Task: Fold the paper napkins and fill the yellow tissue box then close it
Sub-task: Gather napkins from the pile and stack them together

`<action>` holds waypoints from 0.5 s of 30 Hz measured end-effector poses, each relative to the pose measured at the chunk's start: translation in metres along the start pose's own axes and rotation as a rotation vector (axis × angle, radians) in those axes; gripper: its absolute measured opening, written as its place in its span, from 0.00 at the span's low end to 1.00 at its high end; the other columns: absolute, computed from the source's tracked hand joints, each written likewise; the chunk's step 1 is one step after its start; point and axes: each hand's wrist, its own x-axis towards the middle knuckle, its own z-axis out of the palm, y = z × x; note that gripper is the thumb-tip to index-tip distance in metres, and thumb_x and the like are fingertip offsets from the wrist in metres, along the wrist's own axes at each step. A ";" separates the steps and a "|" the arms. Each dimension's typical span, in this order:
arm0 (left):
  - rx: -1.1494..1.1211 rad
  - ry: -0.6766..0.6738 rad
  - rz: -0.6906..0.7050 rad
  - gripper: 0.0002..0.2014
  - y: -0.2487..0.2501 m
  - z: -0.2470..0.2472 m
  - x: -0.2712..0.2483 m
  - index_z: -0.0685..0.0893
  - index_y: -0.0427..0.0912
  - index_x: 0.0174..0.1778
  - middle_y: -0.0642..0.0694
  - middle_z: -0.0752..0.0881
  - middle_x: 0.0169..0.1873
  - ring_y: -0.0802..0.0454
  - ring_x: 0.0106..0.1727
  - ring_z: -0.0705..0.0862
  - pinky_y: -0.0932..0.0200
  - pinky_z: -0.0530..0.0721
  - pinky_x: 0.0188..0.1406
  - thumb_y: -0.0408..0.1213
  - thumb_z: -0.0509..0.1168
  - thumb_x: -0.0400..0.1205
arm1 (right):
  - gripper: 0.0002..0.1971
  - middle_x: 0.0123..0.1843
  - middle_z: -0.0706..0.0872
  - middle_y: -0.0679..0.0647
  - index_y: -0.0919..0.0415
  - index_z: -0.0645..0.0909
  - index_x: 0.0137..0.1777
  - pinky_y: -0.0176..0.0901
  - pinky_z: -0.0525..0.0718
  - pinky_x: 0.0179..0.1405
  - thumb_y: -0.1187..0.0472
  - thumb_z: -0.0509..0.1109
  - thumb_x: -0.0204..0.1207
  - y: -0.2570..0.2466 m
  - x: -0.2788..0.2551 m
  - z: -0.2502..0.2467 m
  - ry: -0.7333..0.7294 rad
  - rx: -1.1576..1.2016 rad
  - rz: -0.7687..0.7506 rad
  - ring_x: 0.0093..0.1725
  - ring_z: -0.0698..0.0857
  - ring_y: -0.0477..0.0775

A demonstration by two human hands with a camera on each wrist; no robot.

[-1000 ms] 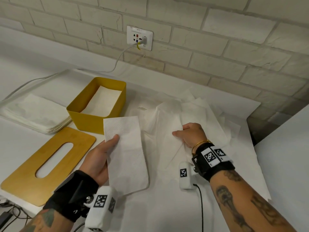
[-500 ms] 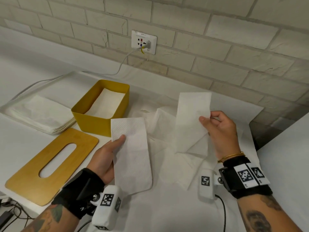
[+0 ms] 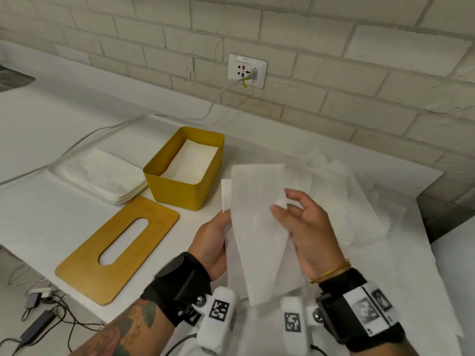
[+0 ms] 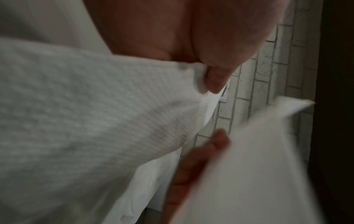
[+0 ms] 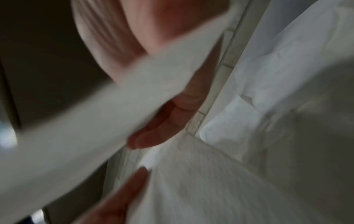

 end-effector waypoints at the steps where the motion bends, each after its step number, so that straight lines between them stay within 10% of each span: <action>1: -0.002 -0.019 0.000 0.27 -0.001 0.001 -0.001 0.82 0.37 0.73 0.35 0.89 0.64 0.39 0.64 0.89 0.46 0.86 0.63 0.47 0.63 0.81 | 0.15 0.50 0.95 0.57 0.56 0.81 0.65 0.45 0.88 0.46 0.69 0.73 0.81 0.007 0.000 0.003 0.028 -0.029 0.026 0.53 0.93 0.60; 9: -0.043 -0.025 -0.017 0.37 -0.004 -0.002 0.002 0.80 0.47 0.76 0.37 0.87 0.67 0.40 0.69 0.86 0.41 0.79 0.73 0.68 0.43 0.86 | 0.15 0.47 0.95 0.53 0.55 0.80 0.65 0.52 0.90 0.55 0.68 0.73 0.82 0.020 -0.005 0.007 0.079 -0.129 0.048 0.50 0.94 0.53; 15: 0.006 0.027 0.003 0.20 -0.001 0.001 0.000 0.84 0.41 0.65 0.38 0.92 0.57 0.43 0.58 0.92 0.46 0.86 0.60 0.51 0.57 0.90 | 0.15 0.47 0.95 0.51 0.51 0.78 0.65 0.61 0.89 0.60 0.65 0.74 0.82 0.025 -0.004 0.009 0.094 -0.157 0.056 0.51 0.94 0.53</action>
